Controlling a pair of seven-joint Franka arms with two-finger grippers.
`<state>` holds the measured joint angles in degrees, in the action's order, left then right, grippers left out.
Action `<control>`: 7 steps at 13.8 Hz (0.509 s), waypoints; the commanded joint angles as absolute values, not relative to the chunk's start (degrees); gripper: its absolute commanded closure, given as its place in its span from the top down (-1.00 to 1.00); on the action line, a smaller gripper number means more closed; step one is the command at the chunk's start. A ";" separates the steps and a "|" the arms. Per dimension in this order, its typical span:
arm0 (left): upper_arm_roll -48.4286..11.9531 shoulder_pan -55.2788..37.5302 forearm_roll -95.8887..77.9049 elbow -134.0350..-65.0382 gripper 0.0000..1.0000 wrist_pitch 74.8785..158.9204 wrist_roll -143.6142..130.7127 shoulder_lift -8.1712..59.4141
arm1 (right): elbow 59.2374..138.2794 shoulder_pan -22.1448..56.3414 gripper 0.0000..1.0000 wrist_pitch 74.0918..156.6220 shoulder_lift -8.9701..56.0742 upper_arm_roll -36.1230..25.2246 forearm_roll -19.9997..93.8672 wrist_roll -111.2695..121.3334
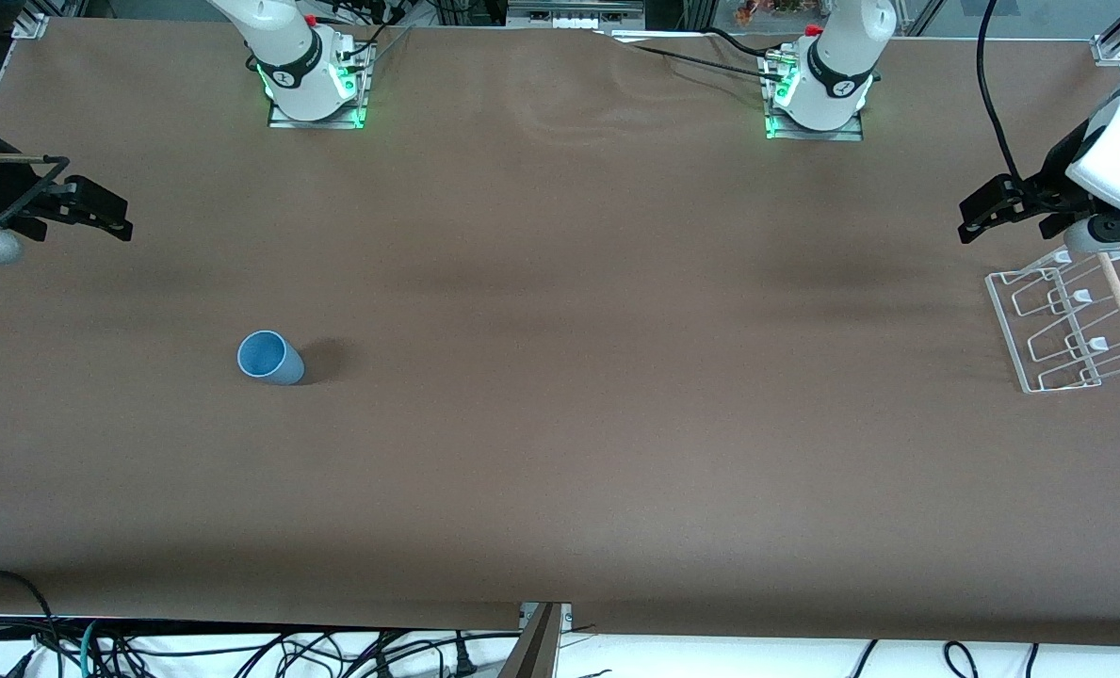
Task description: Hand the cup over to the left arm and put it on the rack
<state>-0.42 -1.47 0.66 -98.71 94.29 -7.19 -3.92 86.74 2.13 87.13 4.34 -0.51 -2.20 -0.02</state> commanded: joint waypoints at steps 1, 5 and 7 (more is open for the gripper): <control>-0.44 -1.05 0.26 -98.09 1.00 94.04 -6.94 -3.69 | 86.39 1.41 1.00 88.24 6.94 0.09 -4.48 -0.87; -0.53 -1.05 0.18 -98.00 1.00 93.78 -7.12 -3.78 | 92.45 0.97 1.00 96.93 7.47 0.09 -4.22 0.17; -0.53 -1.05 0.09 -98.00 1.00 93.61 -7.12 -3.78 | 94.47 0.88 1.00 101.31 9.49 0.17 -4.31 2.71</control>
<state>-0.30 -1.46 0.66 -98.71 94.28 -7.19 -3.92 91.84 1.66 97.50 9.21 -0.53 -3.54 0.65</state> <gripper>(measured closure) 0.000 0.000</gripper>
